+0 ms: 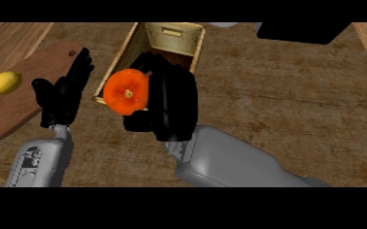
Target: Pick the squash from the placemat and place it in the basket
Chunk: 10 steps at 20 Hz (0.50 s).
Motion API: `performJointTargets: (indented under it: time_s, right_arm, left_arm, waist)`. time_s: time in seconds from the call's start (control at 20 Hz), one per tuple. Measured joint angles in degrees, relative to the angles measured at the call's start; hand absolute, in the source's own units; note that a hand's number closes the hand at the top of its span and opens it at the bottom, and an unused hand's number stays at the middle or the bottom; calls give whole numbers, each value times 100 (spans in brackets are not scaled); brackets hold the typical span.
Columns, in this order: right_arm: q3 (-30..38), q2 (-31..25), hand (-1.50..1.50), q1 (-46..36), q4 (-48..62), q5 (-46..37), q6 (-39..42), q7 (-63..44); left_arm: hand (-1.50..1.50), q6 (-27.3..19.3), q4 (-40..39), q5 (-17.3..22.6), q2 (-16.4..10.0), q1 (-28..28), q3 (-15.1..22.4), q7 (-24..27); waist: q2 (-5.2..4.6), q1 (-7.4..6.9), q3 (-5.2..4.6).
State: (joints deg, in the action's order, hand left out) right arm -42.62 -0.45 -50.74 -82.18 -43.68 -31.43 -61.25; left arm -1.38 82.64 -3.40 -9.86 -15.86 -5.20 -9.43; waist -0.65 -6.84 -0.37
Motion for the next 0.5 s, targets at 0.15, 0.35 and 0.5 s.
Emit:
performJointTargets:
  time_s: [0.15, 0.35, 0.5]
  right_arm:
    - [217, 3, 150, -723, 560, 464, -16, -46]
    - [390, 8, 150, -1450, 1278, 1172, -229, 73]
    - [28, -71, 150, -1925, 1902, 1078, 90, 219]
  left_arm:
    - [0, -21, -43, -6, 34, -90, 13, -18]
    - [0, -32, -91, -7, 24, -165, -10, -12]
    - [0, -55, -110, -19, 32, -124, -20, -3]
  waist:
    - [-20, -31, 6]
    - [-36, -13, 12]
    - [-10, 41, -1]
